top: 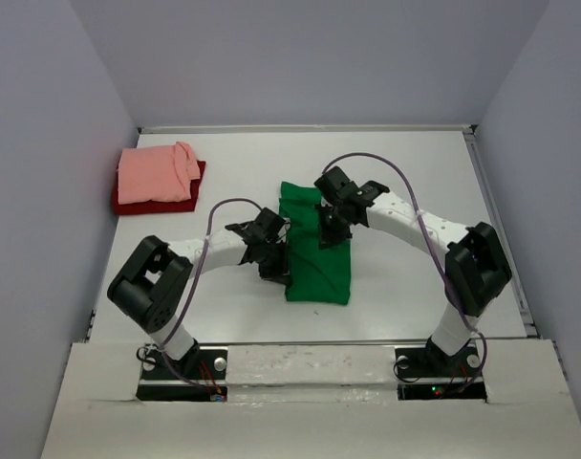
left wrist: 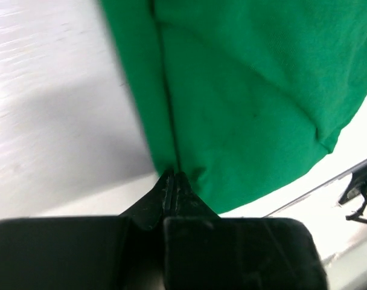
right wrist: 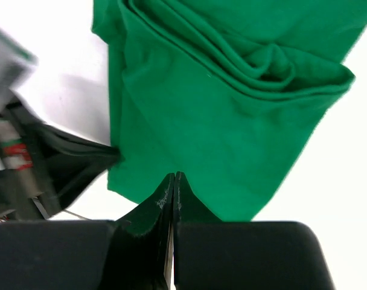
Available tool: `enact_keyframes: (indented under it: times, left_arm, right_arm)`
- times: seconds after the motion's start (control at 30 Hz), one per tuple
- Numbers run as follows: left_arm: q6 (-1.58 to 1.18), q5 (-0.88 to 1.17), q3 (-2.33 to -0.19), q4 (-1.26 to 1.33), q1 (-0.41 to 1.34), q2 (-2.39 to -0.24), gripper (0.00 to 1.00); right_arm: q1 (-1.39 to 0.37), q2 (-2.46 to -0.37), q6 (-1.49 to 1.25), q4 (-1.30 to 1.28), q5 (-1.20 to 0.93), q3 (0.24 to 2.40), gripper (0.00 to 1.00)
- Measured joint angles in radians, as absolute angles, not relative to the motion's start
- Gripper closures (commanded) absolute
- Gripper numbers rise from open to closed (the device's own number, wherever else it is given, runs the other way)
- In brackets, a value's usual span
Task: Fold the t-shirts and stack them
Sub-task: Fold the tshirt
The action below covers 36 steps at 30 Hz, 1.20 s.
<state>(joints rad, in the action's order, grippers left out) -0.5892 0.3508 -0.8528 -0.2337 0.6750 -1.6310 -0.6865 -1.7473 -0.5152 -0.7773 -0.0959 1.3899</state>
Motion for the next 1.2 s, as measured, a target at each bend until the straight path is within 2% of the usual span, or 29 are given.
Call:
enact_keyframes:
  times: [0.07,0.1,0.17,0.2,0.33,0.37,0.4,0.5,0.83,1.2]
  left_arm:
    - [-0.592,0.305,-0.855,-0.268,0.675,-1.599,0.86]
    - [-0.595,0.270,-0.862,-0.304,0.676,-1.568,0.75]
    - [-0.597,0.210,-0.881,-0.351,0.679,-1.519,0.63]
    - [-0.597,0.183,-0.893,-0.369,0.679,-1.497,0.49]
    - [-0.603,0.073,-0.938,-0.422,0.679,-1.404,0.37]
    - [-0.601,0.062,-0.939,-0.423,0.679,-1.392,0.36]
    - [-0.601,0.061,-0.938,-0.427,0.679,-1.385,0.30]
    - [-0.603,0.102,-0.896,-0.389,0.678,-1.384,0.24]
    - [-0.630,0.352,-0.673,-0.262,0.647,-1.398,0.25]
    - [-0.649,0.474,-0.614,-0.135,0.607,-1.402,0.24]
  right_arm:
    - [-0.681,-1.726,-0.520,-0.772,-0.076,1.367,0.98]
    - [-0.678,-1.706,-0.522,-0.772,-0.064,1.346,0.85]
    - [-0.667,-1.658,-0.529,-0.773,-0.051,1.294,0.70]
    - [-0.661,-1.637,-0.536,-0.774,-0.046,1.271,0.57]
    - [-0.630,-1.563,-0.544,-0.767,-0.036,1.162,0.30]
    - [-0.624,-1.551,-0.547,-0.765,-0.038,1.140,0.28]
    - [-0.616,-1.538,-0.545,-0.752,-0.049,1.110,0.26]
    - [-0.587,-1.494,-0.543,-0.716,-0.104,1.017,0.23]
    - [-0.509,-1.355,-0.544,-0.601,-0.296,0.824,0.24]
    - [-0.510,-1.261,-0.611,-0.474,-0.392,0.616,0.24]
